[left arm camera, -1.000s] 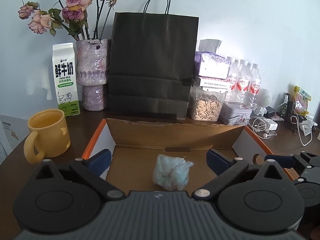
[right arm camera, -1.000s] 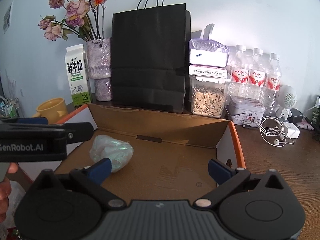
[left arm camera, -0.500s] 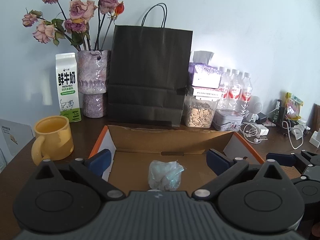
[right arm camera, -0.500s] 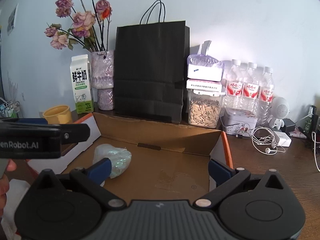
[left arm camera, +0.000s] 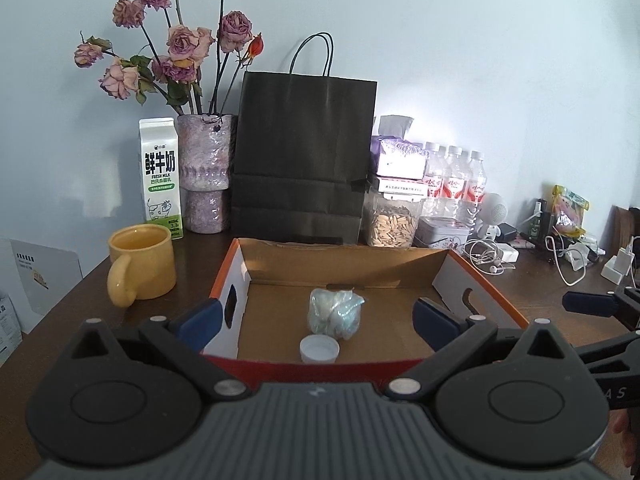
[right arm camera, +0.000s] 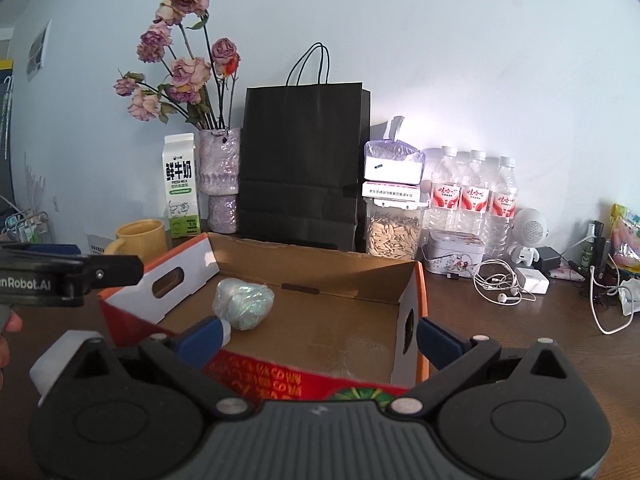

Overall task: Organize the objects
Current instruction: 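Withdraw both open tools from the box back toward the table items, then grasp the second white bottle cap with the right tool while the left tool approaches the translucent container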

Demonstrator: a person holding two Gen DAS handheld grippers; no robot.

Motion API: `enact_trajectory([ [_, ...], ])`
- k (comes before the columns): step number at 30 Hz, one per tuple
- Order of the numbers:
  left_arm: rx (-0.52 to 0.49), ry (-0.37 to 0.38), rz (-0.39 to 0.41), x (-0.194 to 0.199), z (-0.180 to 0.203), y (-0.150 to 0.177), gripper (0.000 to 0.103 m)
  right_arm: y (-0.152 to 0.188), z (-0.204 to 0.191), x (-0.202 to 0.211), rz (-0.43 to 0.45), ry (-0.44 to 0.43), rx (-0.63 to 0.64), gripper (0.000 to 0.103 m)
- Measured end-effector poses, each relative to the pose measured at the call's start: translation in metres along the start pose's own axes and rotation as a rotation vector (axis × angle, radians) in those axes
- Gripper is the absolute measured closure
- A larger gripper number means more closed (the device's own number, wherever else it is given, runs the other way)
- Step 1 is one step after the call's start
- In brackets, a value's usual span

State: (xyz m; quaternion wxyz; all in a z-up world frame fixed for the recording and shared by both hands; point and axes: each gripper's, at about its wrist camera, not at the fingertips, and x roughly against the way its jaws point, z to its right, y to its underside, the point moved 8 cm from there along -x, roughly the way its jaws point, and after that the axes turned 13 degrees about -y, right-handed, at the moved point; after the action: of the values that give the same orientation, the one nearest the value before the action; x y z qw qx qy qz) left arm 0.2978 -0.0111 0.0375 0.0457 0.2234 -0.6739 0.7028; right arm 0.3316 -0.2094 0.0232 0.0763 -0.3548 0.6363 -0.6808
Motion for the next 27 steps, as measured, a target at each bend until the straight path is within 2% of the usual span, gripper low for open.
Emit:
enact_trajectory([
  [14,-0.020,0.001,-0.006,0.045,-0.011,0.026,0.000,0.045,-0.017,0.056,-0.023,0.013,-0.018,0.000],
  [27,-0.040,-0.054,-0.091,0.068,-0.042,0.074,0.000,0.084,-0.006,0.106,-0.047,0.066,-0.039,0.000],
])
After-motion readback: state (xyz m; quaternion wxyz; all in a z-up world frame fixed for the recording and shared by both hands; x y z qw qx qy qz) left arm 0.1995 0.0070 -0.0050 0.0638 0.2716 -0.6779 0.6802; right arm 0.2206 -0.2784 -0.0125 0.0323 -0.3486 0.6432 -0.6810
